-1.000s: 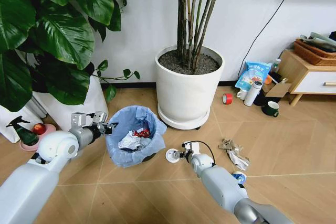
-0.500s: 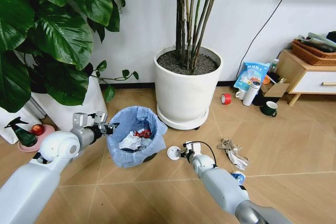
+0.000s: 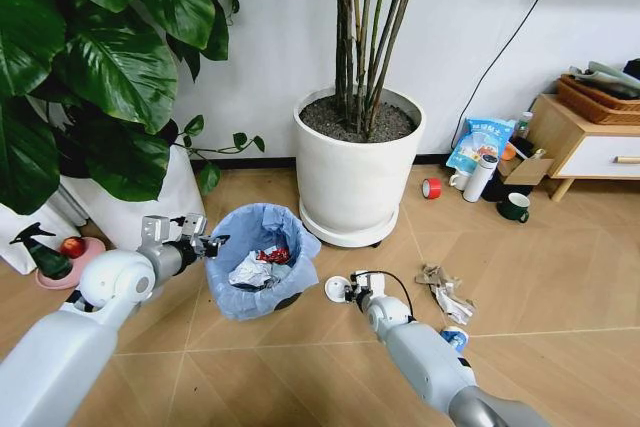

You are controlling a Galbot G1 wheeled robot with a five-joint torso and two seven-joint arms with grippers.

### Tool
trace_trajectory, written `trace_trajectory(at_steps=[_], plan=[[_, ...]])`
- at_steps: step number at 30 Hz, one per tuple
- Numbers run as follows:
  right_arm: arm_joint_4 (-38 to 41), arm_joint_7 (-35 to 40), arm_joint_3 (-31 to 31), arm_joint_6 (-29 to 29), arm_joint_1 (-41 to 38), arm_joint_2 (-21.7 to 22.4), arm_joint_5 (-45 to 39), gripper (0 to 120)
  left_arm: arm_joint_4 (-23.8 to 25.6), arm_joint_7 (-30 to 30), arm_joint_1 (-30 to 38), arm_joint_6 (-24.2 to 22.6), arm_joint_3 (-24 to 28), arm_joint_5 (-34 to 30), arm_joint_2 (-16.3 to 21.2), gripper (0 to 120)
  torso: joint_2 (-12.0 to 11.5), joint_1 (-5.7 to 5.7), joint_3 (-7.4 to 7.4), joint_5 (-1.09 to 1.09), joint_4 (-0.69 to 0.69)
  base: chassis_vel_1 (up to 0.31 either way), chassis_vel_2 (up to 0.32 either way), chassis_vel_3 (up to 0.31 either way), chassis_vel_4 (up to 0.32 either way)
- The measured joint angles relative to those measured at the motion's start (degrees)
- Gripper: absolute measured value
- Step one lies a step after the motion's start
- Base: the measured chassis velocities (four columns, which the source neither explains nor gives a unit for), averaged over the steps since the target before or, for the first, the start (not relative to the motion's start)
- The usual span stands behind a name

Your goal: Pick up the trash bin and place the garbage on the floor into it.

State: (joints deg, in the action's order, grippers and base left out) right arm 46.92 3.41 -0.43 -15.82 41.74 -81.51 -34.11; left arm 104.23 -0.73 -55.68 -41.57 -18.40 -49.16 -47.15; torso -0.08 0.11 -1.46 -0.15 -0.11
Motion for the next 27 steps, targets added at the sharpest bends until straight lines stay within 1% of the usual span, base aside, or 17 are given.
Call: trace_trajectory(at_steps=[6,10,12,14,16,18,19,20,21,25,26,27], plan=[[1.7,0.0,1.7,0.0,1.0,0.2,0.0,0,0.1,0.0,0.0,0.0,0.5,0.1,-0.2,0,0.0,0.01,-0.01,0.0,0.0,0.0,0.0,0.0,0.0],[5.3,0.1,3.5,0.2,2.2,0.9,0.2,0,0.2,0.0,0.0,0.1,0.6,0.2,-0.3,0,0.0,0.01,-0.01,-0.02,-0.01,0.0,0.0,0.0,0.0],[9.5,0.2,4.5,0.4,3.8,2.2,0.4,0,0.3,0.0,0.0,0.1,0.7,0.2,-0.3,0,0.0,0.01,-0.01,-0.01,-0.02,0.0,0.0,0.0,0.0],[10.4,0.2,4.7,0.5,4.2,2.5,0.5,0,0.3,0.0,0.0,0.1,0.7,0.2,-0.3,0,0.0,0.01,-0.01,-0.01,-0.02,0.0,0.0,0.0,0.0],[14.1,0.2,5.4,0.8,5.5,3.5,0.7,0,0.4,0.0,-0.1,0.1,0.7,0.3,-0.3,0,0.0,0.01,0.0,-0.01,-0.02,0.0,0.0,0.0,0.0],[21.5,0.1,7.1,0.8,8.1,5.3,0.6,0,0.5,0.0,-0.2,0.1,0.9,0.4,-0.3,0,0.0,0.01,0.0,0.0,-0.02,0.0,0.0,0.0,0.0],[21.5,0.1,7.1,0.8,8.1,5.3,0.6,0,0.5,0.0,-0.2,0.1,0.9,0.4,-0.3,0,0.0,0.01,0.0,0.0,-0.02,0.0,0.0,0.0,0.0],[26.3,0.0,8.3,1.2,9.6,6.6,0.6,0,0.5,0.0,-0.4,0.1,1.1,0.5,-0.2,0,0.0,0.0,0.01,-0.02,-0.02,0.0,0.0,0.0,0.0],[29.2,-0.1,9.0,1.7,10.6,7.7,1.1,0,0.5,0.0,-0.4,0.1,1.2,0.6,-0.2,0,0.0,0.01,0.01,0.0,-0.02,0.0,0.0,0.0,0.0],[34.3,-0.5,10.5,2.6,12.4,9.8,2.1,0,0.8,-0.1,-0.6,0.1,1.4,0.7,-0.1,0,0.0,0.0,0.01,-0.01,-0.03,0.0,0.0,0.0,0.0],[38.3,-0.9,11.8,3.4,13.9,11.4,2.5,0,0.9,-0.2,-0.7,0.1,1.5,0.8,0.2,0,0.0,0.0,0.01,0.0,-0.03,0.0,0.0,0.0,0.0],[40.8,-1.0,12.6,3.9,14.6,12.3,2.5,0,0.9,-0.3,-0.8,0.1,1.6,0.9,0.3,0,0.0,0.0,0.01,0.0,-0.03,0.0,0.0,0.0,0.0]])
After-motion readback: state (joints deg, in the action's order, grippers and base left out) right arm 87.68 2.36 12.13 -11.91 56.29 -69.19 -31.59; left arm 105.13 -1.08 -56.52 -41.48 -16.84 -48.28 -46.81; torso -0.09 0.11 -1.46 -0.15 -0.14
